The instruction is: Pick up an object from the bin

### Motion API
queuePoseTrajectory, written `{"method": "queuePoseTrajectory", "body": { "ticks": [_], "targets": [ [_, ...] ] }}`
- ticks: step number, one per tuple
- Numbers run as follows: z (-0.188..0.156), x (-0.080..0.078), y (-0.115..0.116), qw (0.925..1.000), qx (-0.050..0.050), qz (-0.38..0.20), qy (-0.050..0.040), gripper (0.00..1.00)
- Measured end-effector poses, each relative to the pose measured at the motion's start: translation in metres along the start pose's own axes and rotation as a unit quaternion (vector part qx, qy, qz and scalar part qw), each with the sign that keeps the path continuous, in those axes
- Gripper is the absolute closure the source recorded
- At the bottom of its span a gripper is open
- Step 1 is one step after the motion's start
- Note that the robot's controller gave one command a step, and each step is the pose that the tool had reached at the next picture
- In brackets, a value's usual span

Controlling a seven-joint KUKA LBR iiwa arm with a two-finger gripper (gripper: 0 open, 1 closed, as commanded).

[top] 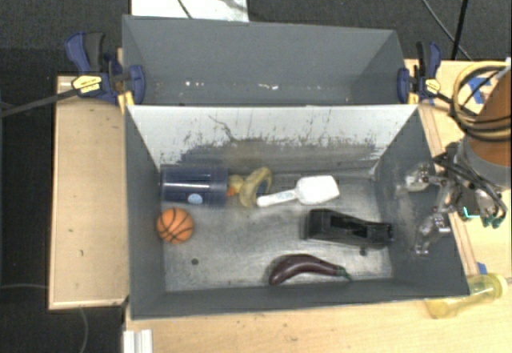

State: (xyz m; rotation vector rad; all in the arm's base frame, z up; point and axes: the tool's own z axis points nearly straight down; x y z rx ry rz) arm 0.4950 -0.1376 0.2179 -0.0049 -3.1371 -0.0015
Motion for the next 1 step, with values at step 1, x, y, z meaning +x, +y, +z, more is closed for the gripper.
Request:
{"method": "queuePoseTrajectory", "body": {
  "ticks": [1],
  "targets": [
    [-0.0037, -0.0018, 0.0006, 1.0000, 0.001, -0.003, -0.0039, 0.00]
  ]
}}
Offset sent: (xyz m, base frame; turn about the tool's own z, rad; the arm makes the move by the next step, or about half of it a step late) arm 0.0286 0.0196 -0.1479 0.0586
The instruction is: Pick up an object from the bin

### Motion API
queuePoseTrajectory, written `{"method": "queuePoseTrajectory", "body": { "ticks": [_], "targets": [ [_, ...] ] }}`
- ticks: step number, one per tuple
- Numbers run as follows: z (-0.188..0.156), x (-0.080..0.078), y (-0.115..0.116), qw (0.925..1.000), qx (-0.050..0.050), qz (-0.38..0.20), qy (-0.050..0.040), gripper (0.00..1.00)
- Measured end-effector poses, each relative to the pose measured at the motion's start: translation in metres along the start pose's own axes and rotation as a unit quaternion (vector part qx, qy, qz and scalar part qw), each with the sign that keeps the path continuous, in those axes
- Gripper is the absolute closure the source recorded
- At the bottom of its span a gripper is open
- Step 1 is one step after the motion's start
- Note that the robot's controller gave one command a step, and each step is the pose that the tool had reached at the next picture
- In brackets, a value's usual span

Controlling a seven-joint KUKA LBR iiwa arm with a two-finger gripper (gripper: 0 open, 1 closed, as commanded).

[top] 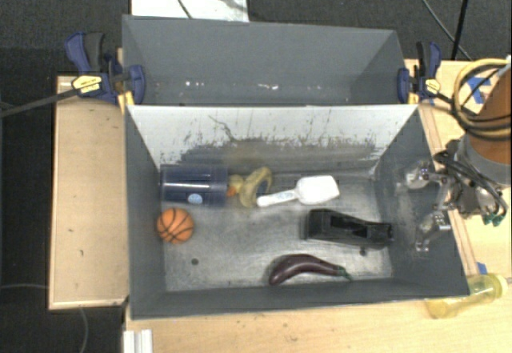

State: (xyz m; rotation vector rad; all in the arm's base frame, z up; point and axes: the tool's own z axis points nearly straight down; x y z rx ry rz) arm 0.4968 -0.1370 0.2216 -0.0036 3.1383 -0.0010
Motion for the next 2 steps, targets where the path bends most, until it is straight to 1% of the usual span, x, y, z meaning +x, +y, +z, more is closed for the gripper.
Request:
{"method": "queuePoseTrajectory", "body": {
  "ticks": [1, 2],
  "targets": [
    [0.076, -0.015, 0.009, 0.9999, 0.000, 0.017, -0.0027, 0.00],
    [0.114, -0.020, 0.015, 0.9994, -0.001, 0.034, 0.0023, 0.00]
  ]
}}
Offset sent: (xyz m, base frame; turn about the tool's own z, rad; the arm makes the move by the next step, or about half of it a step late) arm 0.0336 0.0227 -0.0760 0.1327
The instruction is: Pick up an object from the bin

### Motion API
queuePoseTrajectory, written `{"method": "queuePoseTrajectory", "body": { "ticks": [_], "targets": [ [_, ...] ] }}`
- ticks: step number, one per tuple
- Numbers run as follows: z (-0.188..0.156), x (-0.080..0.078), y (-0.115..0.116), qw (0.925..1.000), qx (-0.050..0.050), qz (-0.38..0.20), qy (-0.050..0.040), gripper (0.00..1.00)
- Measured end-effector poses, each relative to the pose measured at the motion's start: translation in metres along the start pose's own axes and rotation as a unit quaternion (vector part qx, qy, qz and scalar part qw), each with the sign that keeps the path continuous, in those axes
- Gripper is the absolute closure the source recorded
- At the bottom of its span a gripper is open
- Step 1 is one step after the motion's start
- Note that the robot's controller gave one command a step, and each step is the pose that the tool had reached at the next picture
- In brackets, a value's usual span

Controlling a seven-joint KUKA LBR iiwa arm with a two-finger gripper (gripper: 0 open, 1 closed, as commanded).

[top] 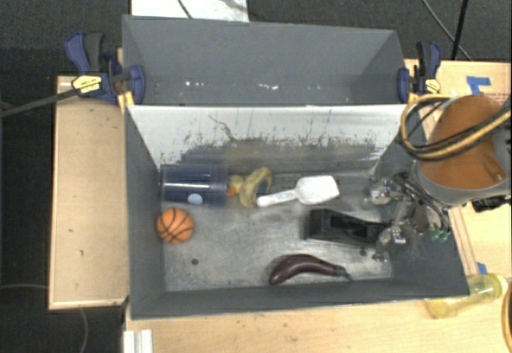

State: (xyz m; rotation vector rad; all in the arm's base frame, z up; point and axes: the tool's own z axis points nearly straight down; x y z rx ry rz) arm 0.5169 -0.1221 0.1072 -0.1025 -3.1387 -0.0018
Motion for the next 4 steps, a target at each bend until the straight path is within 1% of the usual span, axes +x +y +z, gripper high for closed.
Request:
{"method": "queuePoseTrajectory", "body": {
  "ticks": [1, 2, 3, 4],
  "targets": [
    [-0.014, 0.009, 0.029, 0.9904, 0.000, 0.138, -0.0006, 0.00],
    [0.030, 0.009, 0.027, 0.9914, 0.000, 0.131, -0.0031, 0.00],
    [0.034, -0.003, 0.040, 0.9807, 0.002, 0.195, -0.0057, 1.00],
    [0.034, -0.003, 0.040, 0.9808, 0.002, 0.195, -0.0057, 1.00]
  ]
}}
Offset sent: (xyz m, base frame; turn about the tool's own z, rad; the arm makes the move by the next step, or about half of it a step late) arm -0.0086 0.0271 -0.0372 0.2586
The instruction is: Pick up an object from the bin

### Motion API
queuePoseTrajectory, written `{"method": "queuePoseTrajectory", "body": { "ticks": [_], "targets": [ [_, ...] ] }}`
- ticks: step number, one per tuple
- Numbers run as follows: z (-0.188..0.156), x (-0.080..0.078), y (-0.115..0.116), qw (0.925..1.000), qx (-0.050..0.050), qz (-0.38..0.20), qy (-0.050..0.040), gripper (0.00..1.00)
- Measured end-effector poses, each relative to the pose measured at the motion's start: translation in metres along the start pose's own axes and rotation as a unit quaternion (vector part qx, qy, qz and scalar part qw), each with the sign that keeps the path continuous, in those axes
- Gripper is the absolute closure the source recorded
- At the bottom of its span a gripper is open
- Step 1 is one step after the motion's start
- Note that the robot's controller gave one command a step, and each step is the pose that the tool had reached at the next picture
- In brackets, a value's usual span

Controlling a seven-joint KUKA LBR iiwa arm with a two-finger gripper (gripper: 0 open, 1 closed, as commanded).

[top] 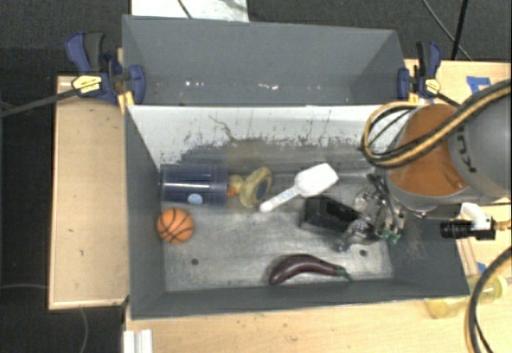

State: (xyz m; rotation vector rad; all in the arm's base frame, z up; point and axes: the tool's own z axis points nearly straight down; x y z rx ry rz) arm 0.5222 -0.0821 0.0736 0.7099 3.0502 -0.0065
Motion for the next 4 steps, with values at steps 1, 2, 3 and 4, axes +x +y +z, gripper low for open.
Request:
{"method": "queuePoseTrajectory", "body": {
  "ticks": [1, 2, 3, 4],
  "targets": [
    [-0.002, 0.000, 0.000, 1.0000, 0.000, 0.000, 0.0006, 1.00],
    [-0.009, 0.004, 0.000, 1.0000, 0.001, -0.001, 0.0072, 1.00],
    [-0.032, 0.005, 0.000, 0.9999, 0.001, -0.002, 0.0108, 1.00],
    [-0.053, 0.004, 0.000, 1.0000, 0.000, -0.002, 0.0085, 1.00]
  ]
}}
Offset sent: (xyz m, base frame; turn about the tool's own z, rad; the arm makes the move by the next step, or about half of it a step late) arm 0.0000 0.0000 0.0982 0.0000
